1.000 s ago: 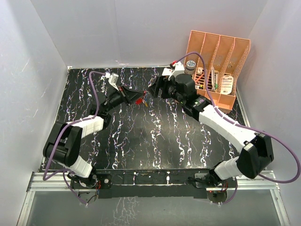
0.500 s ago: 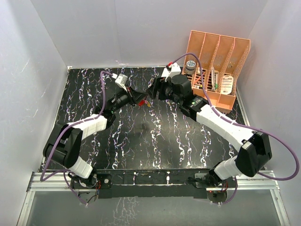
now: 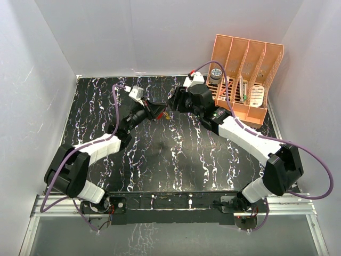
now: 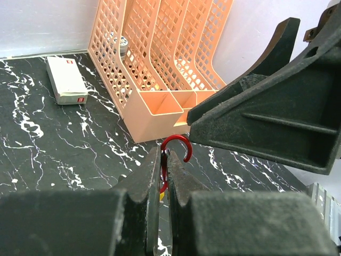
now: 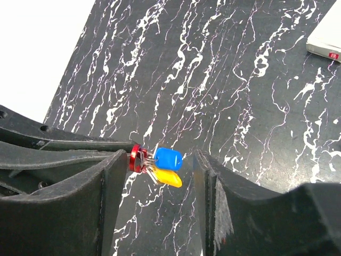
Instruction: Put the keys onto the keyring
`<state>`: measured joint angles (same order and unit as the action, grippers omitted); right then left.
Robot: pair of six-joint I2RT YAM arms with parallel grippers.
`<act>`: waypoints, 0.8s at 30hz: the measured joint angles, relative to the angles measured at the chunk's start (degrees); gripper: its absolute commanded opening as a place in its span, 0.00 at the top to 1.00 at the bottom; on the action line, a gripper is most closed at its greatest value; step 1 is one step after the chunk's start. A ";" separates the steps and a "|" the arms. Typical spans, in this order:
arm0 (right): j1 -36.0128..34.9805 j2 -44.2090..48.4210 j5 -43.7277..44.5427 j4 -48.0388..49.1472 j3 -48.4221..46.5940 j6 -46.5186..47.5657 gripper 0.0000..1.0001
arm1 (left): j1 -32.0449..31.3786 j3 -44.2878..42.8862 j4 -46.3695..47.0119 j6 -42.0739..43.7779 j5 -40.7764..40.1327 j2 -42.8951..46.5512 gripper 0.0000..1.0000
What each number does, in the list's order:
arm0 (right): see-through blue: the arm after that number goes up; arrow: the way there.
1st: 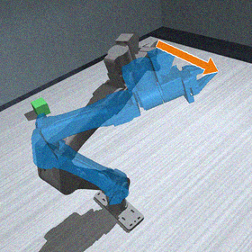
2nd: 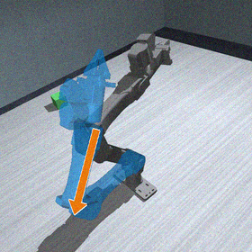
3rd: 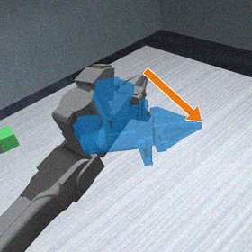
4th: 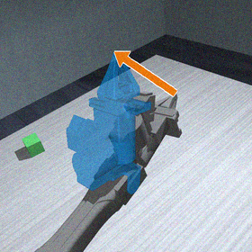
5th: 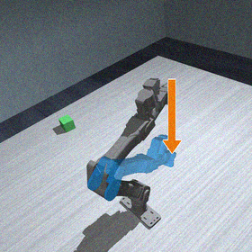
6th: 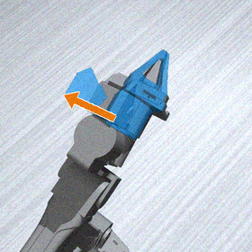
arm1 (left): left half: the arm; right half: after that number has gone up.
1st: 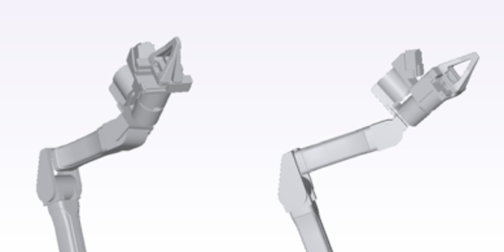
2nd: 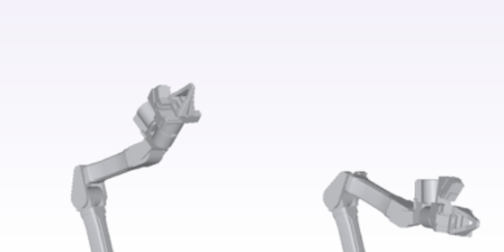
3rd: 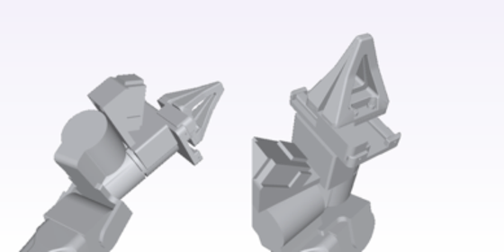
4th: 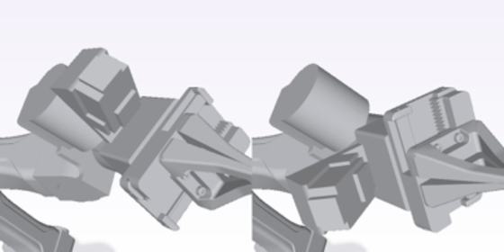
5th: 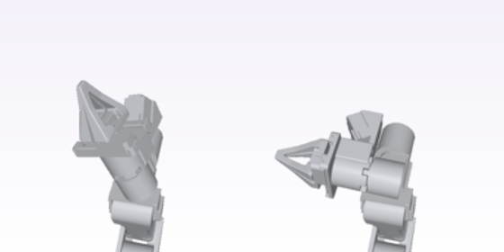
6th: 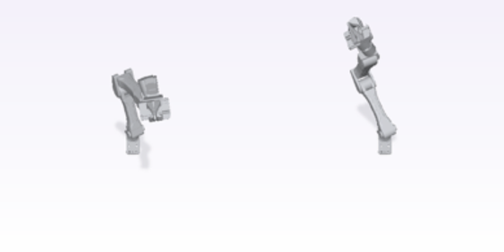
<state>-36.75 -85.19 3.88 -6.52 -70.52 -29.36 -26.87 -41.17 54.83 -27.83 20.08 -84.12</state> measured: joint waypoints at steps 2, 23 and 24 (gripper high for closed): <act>0.00 0.00 0.17 0.00 -0.09 -0.46 0.53 | -0.48 0.04 -0.04 0.42 -0.76 0.00 1.00; -0.39 -3.50 0.26 -2.23 -2.73 -2.29 0.71 | -4.92 0.04 -3.26 5.35 -8.96 1.31 1.00; -0.39 -3.52 0.24 -2.40 -2.97 -2.36 0.72 | -4.96 0.04 -3.34 5.44 -9.22 1.40 1.00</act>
<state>-37.15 -88.71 4.12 -8.93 -73.49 -31.73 -31.83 -41.12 51.48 -22.39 10.85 -82.72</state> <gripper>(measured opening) 0.299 0.032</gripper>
